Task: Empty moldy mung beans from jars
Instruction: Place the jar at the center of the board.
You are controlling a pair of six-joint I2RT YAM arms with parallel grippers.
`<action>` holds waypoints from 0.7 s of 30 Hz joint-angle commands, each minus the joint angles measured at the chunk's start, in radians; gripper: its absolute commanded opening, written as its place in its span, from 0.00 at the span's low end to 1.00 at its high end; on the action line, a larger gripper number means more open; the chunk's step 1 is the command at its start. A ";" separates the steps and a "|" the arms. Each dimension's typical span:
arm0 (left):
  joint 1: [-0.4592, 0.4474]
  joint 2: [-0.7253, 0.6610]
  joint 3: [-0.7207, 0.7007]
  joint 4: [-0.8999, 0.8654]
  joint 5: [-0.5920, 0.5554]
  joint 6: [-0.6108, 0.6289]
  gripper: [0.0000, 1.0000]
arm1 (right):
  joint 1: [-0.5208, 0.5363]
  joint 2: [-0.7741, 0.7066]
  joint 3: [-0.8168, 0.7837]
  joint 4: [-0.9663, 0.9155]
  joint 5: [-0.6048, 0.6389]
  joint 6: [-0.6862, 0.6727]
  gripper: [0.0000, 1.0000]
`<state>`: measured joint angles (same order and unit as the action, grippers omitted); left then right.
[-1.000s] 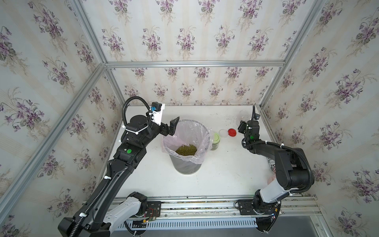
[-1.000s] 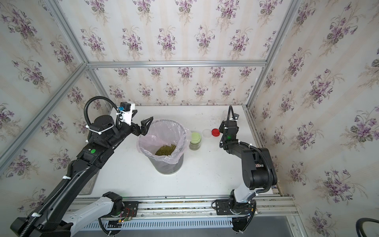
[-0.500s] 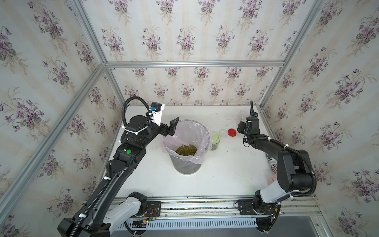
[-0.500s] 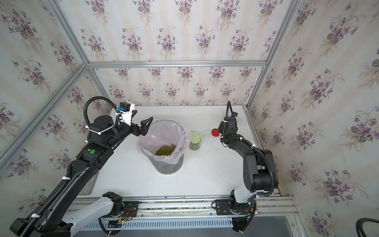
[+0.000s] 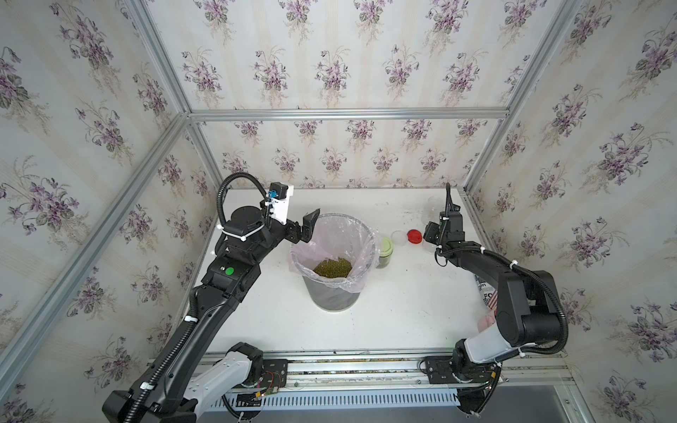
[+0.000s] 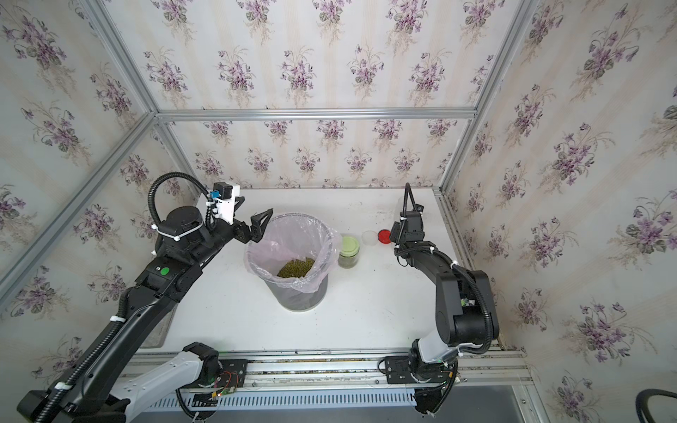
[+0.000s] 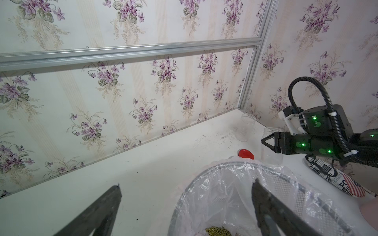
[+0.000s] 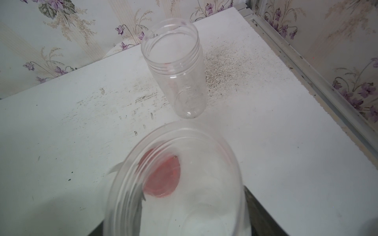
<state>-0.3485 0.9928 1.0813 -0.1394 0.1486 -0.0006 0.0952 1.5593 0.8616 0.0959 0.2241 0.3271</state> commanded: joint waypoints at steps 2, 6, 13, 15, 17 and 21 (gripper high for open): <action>0.000 -0.005 -0.001 0.023 -0.009 -0.009 1.00 | 0.000 0.000 -0.012 0.047 0.021 0.022 0.57; 0.000 -0.006 -0.003 0.021 -0.019 -0.004 1.00 | 0.000 0.009 -0.021 0.065 0.010 0.024 0.57; -0.001 0.001 -0.002 0.023 -0.011 -0.009 1.00 | 0.000 0.013 0.042 -0.093 -0.055 0.039 0.56; 0.000 -0.002 -0.001 0.021 -0.012 -0.008 1.00 | 0.000 -0.002 0.048 -0.155 -0.081 0.038 0.56; -0.001 -0.003 -0.001 0.022 -0.012 -0.010 1.00 | 0.000 0.002 0.072 -0.223 -0.107 0.034 0.56; 0.000 -0.002 -0.001 0.023 -0.006 -0.012 1.00 | 0.002 0.016 0.083 -0.313 -0.207 0.050 0.56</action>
<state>-0.3485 0.9924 1.0813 -0.1394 0.1394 -0.0006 0.0952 1.5700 0.9413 -0.1165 0.1020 0.3542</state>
